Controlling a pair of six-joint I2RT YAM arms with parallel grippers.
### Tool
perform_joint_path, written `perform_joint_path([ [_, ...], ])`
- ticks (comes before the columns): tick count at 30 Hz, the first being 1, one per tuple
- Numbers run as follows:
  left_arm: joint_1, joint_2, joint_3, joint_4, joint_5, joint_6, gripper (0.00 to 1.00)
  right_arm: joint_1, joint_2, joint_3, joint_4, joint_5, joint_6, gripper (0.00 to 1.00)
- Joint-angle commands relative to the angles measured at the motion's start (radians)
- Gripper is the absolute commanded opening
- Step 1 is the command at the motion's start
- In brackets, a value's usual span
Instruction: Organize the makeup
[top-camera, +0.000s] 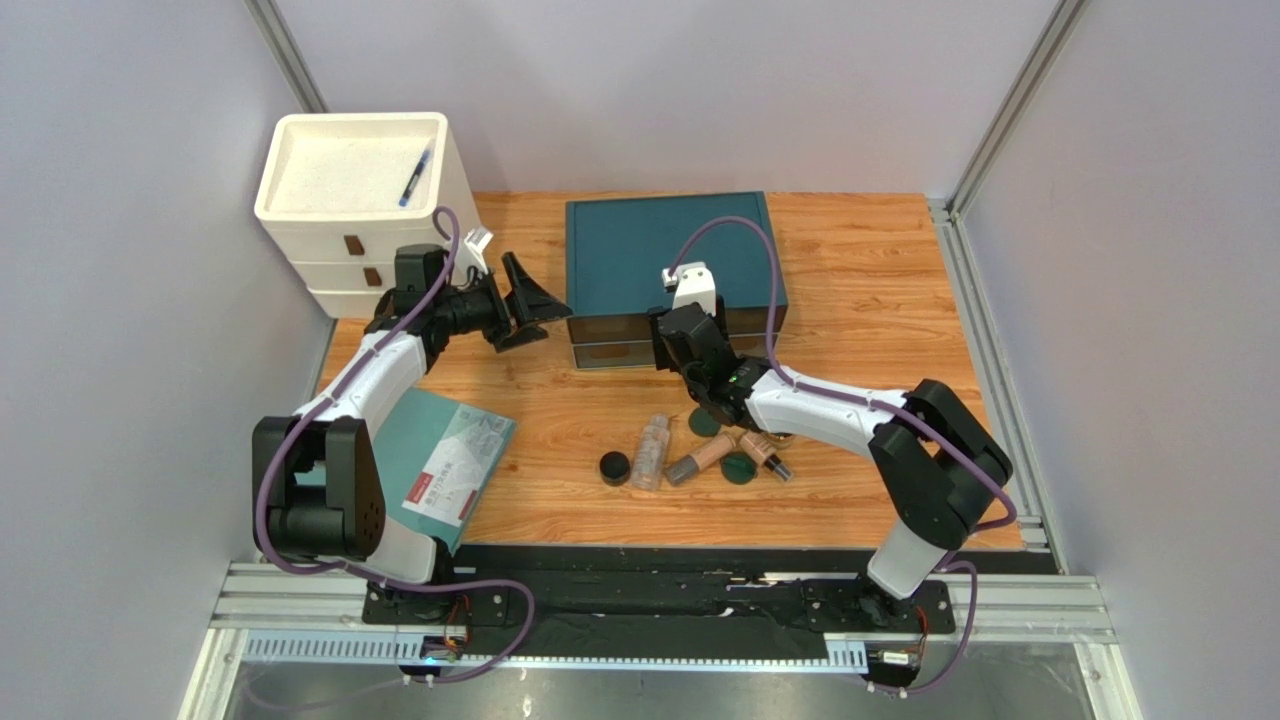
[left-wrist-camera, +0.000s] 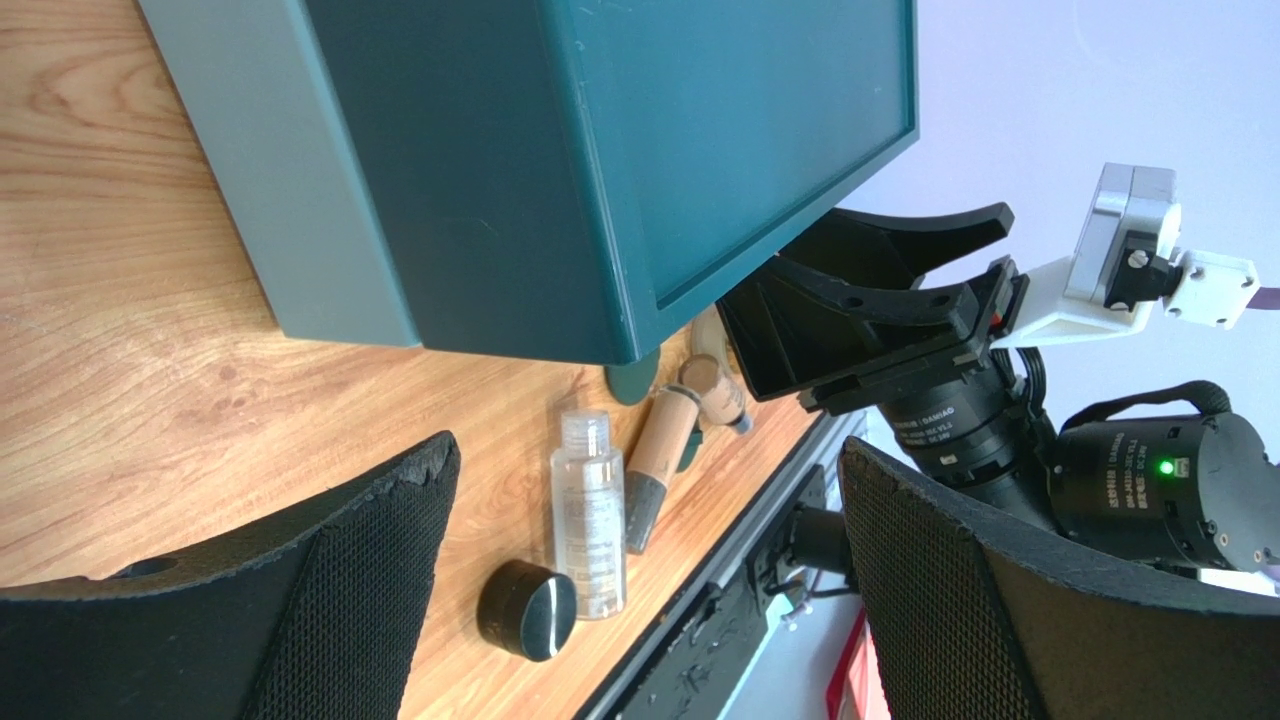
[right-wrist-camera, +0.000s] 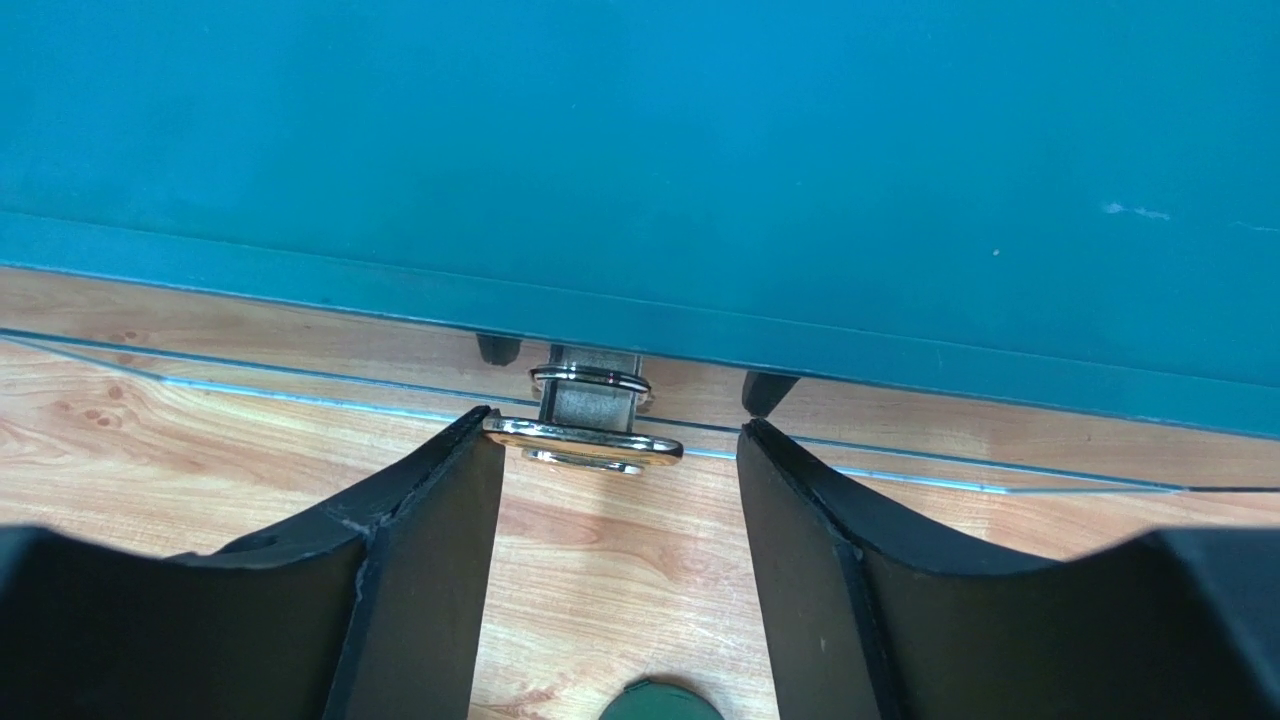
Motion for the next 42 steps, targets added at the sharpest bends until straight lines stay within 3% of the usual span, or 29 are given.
perform_joint_path([
  [1, 0.003, -0.027, 0.017, -0.016, 0.022, 0.036, 1.00, -0.018, -0.029, 0.022, 0.072, -0.004, -0.047, 0.60],
  [10, 0.003, -0.024, 0.017, -0.039, 0.025, 0.053, 1.00, -0.018, -0.032, 0.065, 0.056, -0.003, -0.059, 0.52],
  [13, 0.003, -0.020, 0.013, -0.047, 0.031, 0.059, 1.00, -0.018, -0.040, 0.071, 0.049, 0.002, -0.062, 0.42],
  [17, 0.003, -0.018, 0.005, -0.056, 0.027, 0.068, 1.00, -0.018, -0.044, 0.081, 0.024, 0.012, -0.056, 0.10],
  [20, 0.003, -0.013, -0.001, -0.062, 0.028, 0.074, 1.00, -0.018, -0.052, 0.080, 0.007, 0.017, -0.050, 0.00],
  [27, 0.003, -0.039, 0.016, -0.059, 0.033, 0.085, 1.00, -0.017, -0.095, 0.039, -0.031, 0.000, -0.009, 0.00],
  [31, 0.000, -0.044, 0.093, -0.117, -0.041, 0.085, 0.97, -0.015, -0.128, 0.009, -0.059, -0.009, 0.024, 0.00],
  [35, -0.016, 0.031, 0.216, -0.226, -0.099, 0.137, 0.88, -0.012, -0.156, -0.017, -0.076, -0.021, 0.036, 0.00],
  [42, -0.084, 0.170, 0.361, -0.332, -0.167, 0.168, 0.82, -0.009, -0.153, -0.031, -0.076, -0.018, 0.056, 0.00],
])
